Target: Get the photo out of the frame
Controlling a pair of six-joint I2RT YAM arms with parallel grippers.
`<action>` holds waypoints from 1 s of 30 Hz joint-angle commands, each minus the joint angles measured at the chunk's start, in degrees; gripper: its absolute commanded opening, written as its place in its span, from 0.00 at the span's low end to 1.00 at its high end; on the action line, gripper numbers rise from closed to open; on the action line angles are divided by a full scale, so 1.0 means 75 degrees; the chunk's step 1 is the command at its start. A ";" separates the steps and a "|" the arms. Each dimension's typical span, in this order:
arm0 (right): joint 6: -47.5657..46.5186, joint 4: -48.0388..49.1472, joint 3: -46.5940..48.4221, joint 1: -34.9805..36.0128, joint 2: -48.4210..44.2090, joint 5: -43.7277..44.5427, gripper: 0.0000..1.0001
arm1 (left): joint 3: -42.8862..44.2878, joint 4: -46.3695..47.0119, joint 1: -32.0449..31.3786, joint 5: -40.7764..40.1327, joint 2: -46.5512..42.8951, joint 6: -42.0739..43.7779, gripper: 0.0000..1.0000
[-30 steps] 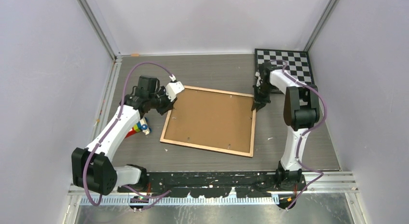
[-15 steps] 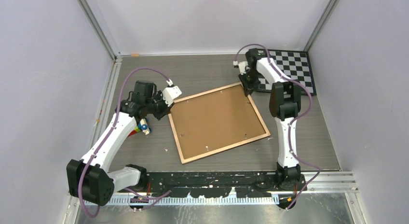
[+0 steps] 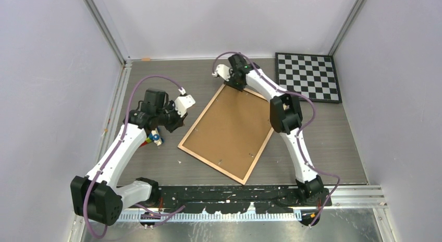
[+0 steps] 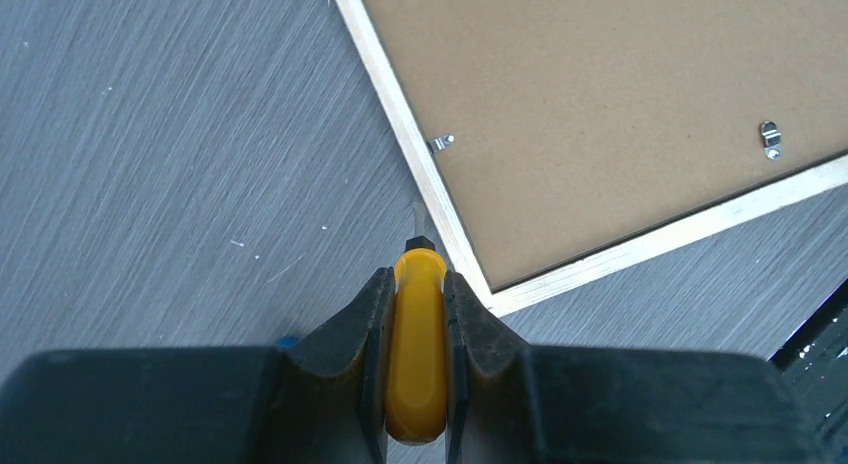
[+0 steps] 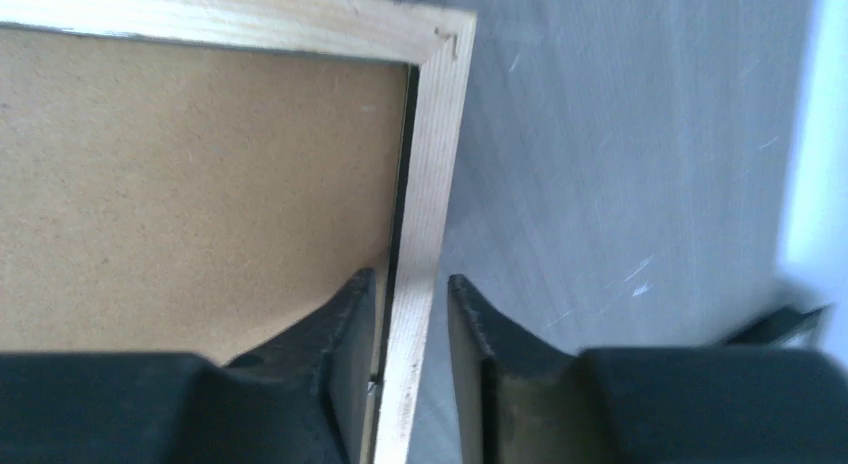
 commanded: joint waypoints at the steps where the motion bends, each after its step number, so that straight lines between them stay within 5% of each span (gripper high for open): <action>1: 0.0030 0.1832 0.0740 0.0120 -0.0286 0.0568 0.49 | -0.0005 -0.0004 0.0048 0.0291 -0.0066 -0.0173 0.00; 6: 0.1900 0.1941 0.0000 -0.0003 -0.1707 0.0893 0.75 | 0.0035 0.0216 0.0049 0.0413 0.0066 -0.0222 0.00; 12: 0.4807 0.2898 -0.3106 -0.0740 -0.4763 0.0207 0.99 | 0.0158 0.0607 0.0049 0.0488 0.0367 -0.0392 0.00; 16: 0.6411 0.2313 -0.4543 -0.1210 -0.6191 0.0569 1.00 | 0.0228 0.0822 0.0048 0.0579 0.0578 -0.0417 0.00; 23: 0.8291 -0.0068 -0.6370 -0.2470 -0.7269 -0.1693 0.99 | 0.0485 0.0892 0.0049 0.0673 0.0917 -0.0493 0.00; 30: 0.9532 0.0313 -0.8659 -0.2488 -0.7656 -0.1979 0.89 | 0.0727 0.0747 0.0047 0.0672 0.1055 -0.0516 0.00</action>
